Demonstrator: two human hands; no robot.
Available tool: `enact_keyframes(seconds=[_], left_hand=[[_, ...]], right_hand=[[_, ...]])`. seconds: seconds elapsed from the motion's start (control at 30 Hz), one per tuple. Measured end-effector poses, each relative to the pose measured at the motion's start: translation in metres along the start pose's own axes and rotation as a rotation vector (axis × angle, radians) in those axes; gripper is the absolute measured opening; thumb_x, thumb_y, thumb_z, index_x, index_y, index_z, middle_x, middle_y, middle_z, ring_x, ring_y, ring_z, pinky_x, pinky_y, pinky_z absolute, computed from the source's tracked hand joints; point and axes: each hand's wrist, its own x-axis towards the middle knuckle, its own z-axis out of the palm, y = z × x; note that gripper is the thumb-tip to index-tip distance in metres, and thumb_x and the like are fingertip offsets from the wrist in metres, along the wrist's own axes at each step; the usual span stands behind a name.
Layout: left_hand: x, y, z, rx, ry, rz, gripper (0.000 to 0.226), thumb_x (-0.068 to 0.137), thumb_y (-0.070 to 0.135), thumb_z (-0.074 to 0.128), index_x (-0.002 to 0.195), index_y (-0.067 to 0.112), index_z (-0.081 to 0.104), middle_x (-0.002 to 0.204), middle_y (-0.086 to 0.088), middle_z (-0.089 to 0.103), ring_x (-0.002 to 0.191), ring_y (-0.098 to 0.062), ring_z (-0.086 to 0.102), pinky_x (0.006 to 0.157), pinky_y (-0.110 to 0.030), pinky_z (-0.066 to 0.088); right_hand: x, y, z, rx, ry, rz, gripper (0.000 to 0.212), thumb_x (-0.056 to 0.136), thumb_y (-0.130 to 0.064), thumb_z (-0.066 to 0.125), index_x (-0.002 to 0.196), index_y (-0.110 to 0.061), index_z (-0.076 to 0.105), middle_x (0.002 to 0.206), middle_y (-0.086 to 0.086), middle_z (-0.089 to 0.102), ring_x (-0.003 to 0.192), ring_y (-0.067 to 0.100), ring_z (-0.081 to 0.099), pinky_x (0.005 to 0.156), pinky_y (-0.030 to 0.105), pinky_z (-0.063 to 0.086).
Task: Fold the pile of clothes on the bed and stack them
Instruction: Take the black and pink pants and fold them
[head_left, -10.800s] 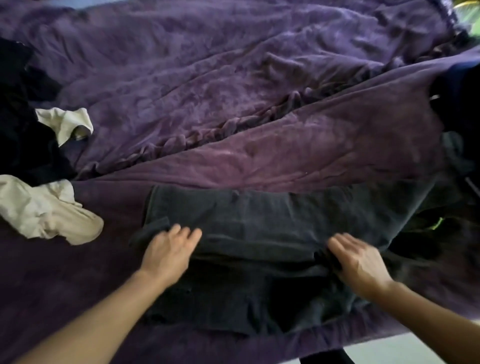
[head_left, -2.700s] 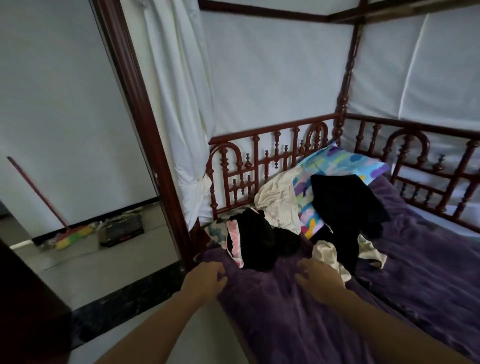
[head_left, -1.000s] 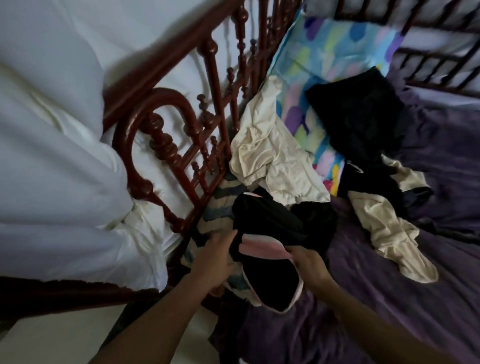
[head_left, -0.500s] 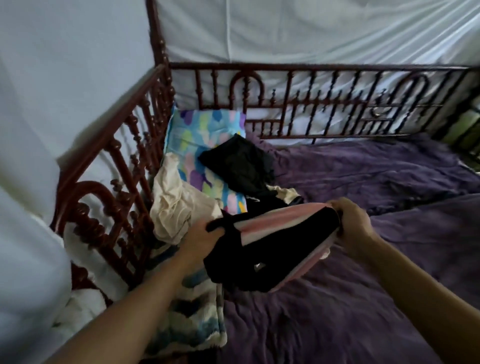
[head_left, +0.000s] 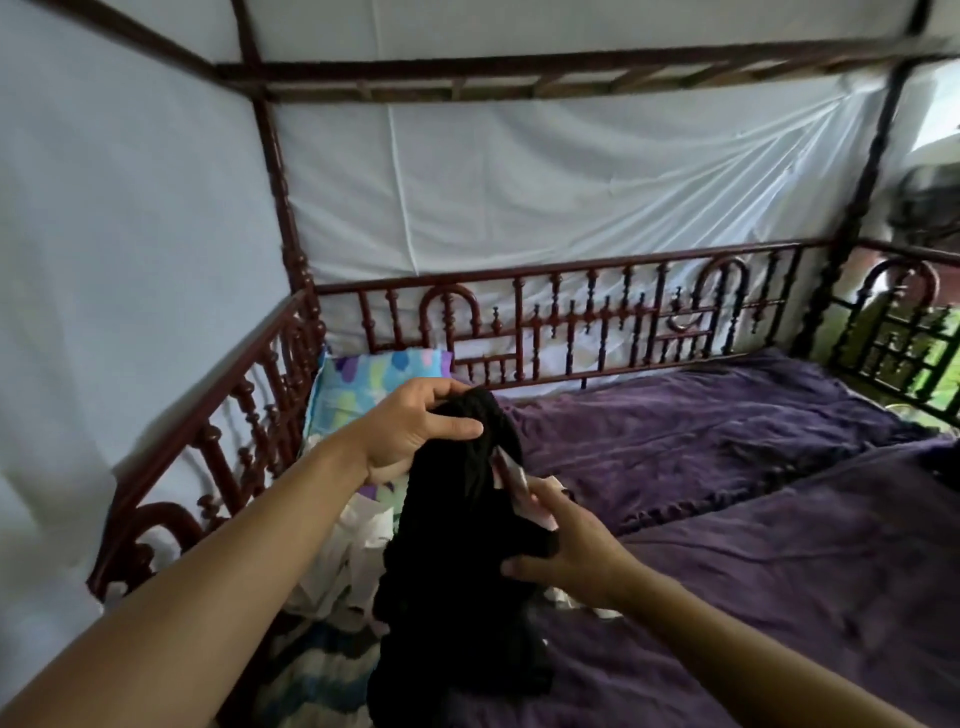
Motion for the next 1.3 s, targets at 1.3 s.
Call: enact_keyframes(seconds=[1.3], left_hand=[[0.003, 0.061, -0.020, 0.199, 0.551, -0.036, 0.013, 0.082, 0.011, 0.052, 0.070, 0.013, 0.048, 0.058, -0.004, 0.036, 0.044, -0.017, 0.037, 0.044, -0.023, 0.027]], right_hand=[[0.002, -0.053, 0.052, 0.209, 0.027, 0.130, 0.074, 0.061, -0.086, 0.053, 0.123, -0.047, 0.047, 0.103, -0.023, 0.064, 0.096, -0.006, 0.060, 0.081, 0.026, 0.051]])
